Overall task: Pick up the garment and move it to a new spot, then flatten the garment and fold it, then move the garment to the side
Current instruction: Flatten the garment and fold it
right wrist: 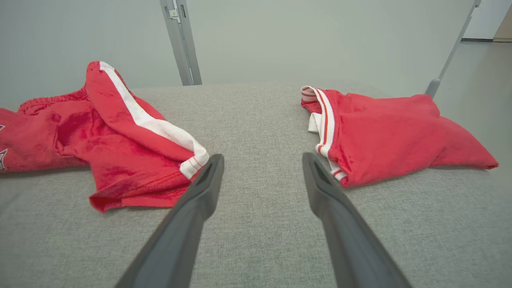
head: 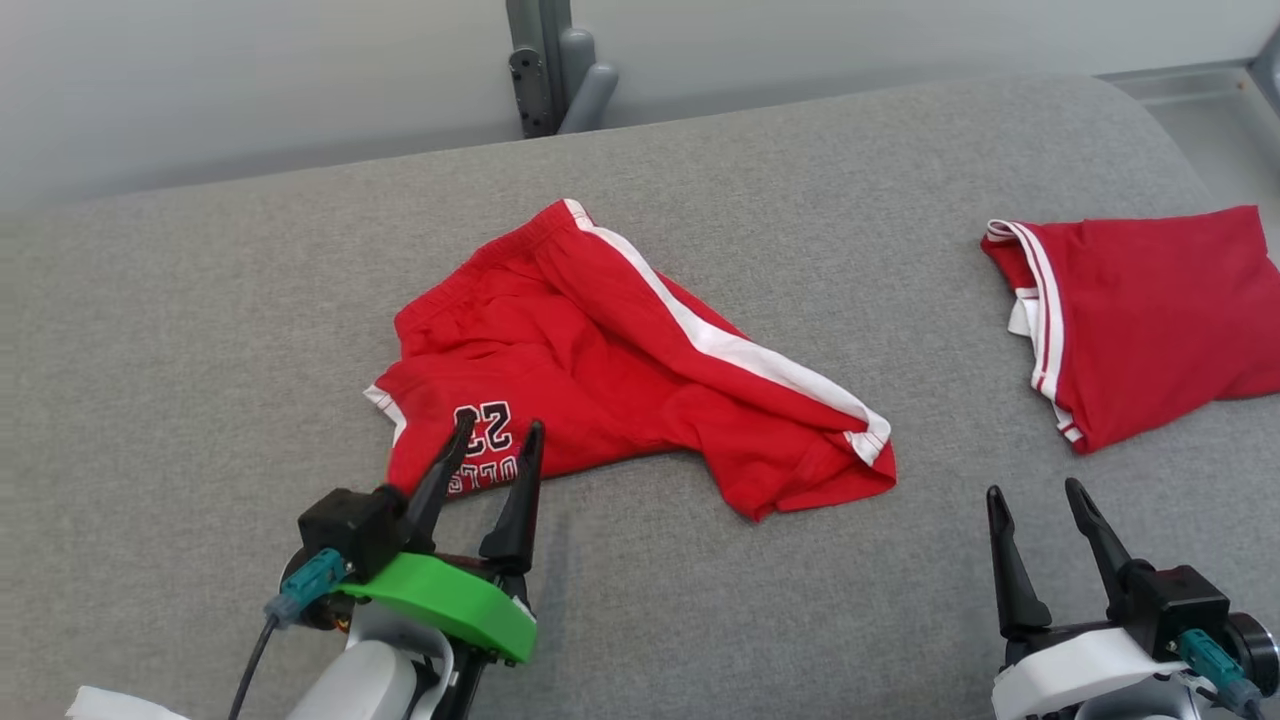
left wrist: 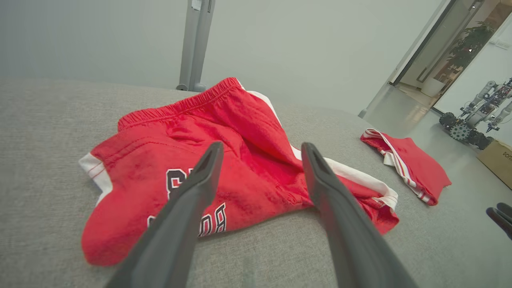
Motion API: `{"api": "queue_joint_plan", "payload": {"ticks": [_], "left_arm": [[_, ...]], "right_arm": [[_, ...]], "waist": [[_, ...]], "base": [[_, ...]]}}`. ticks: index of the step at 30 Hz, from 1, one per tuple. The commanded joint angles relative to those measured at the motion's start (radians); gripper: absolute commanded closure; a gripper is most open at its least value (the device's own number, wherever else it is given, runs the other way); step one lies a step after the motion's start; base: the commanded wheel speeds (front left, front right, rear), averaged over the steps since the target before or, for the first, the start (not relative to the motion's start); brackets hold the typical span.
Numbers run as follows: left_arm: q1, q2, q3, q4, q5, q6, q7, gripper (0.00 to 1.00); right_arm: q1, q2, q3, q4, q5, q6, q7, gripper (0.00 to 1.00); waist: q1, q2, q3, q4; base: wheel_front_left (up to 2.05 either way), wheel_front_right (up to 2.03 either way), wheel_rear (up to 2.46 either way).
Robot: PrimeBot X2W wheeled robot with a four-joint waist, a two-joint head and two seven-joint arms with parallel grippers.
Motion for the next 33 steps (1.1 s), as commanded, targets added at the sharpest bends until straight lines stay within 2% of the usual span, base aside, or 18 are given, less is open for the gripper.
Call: {"api": "queue_joint_plan", "payload": {"ticks": [1,3,6,12,21,22,23,29,33], "left_arm": [[0.016,-0.004,0.028,0.022,0.015,-0.011,-0.002,0.00],[0.015,-0.001,0.046,0.086,0.026,-0.019,-0.001,0.00],[-0.034,-0.016,0.074,0.197,-0.028,-0.034,0.029,0.00],[-0.133,-0.029,0.108,0.375,-0.118,-0.100,0.122,0.00],[-0.206,-0.020,0.074,0.549,-0.158,-0.151,0.277,0.00],[-0.208,-0.024,0.067,0.564,-0.167,-0.158,0.293,0.30],[-0.208,-0.033,0.057,0.574,-0.187,-0.170,0.314,1.00],[-0.188,-0.036,0.011,0.532,-0.210,-0.182,0.341,1.00],[-0.137,-0.039,-0.035,0.420,-0.252,-0.183,0.363,1.00]], "right_arm": [[0.006,-0.003,0.006,0.000,-0.004,-0.001,-0.003,0.00],[-0.001,-0.003,0.016,0.004,-0.007,-0.001,-0.003,0.00],[-0.009,-0.003,0.025,0.007,-0.009,-0.001,-0.003,0.00],[-0.008,-0.003,0.044,0.015,-0.008,-0.001,-0.003,0.00],[-0.012,-0.003,0.048,0.025,0.000,-0.001,-0.003,0.00],[-0.013,-0.003,0.048,0.026,0.001,-0.001,-0.003,0.00],[-0.015,-0.003,0.047,0.028,0.002,-0.001,-0.003,0.00],[-0.014,-0.003,0.040,0.031,0.005,-0.001,-0.003,0.00],[-0.013,-0.003,0.038,0.032,0.009,-0.001,-0.003,0.00]], "waist": [[0.0000,0.0049,-0.037,0.047],[0.0000,0.0049,-0.036,0.050],[0.0000,0.0049,-0.031,0.048],[0.0000,0.0049,-0.016,0.026],[0.0000,0.0049,0.001,0.004],[0.0000,0.0049,0.002,0.003],[0.0000,0.0049,0.005,0.002],[0.0000,0.0049,0.006,0.008],[0.0000,0.0049,0.007,0.013]], "base": [[0.00,0.00,0.00],[0.00,0.00,0.00],[0.00,0.00,0.00],[0.00,0.00,0.00],[0.00,0.00,0.00],[0.00,0.00,0.00],[0.00,0.00,0.00],[0.00,0.00,0.00],[0.00,0.00,0.00]]}}
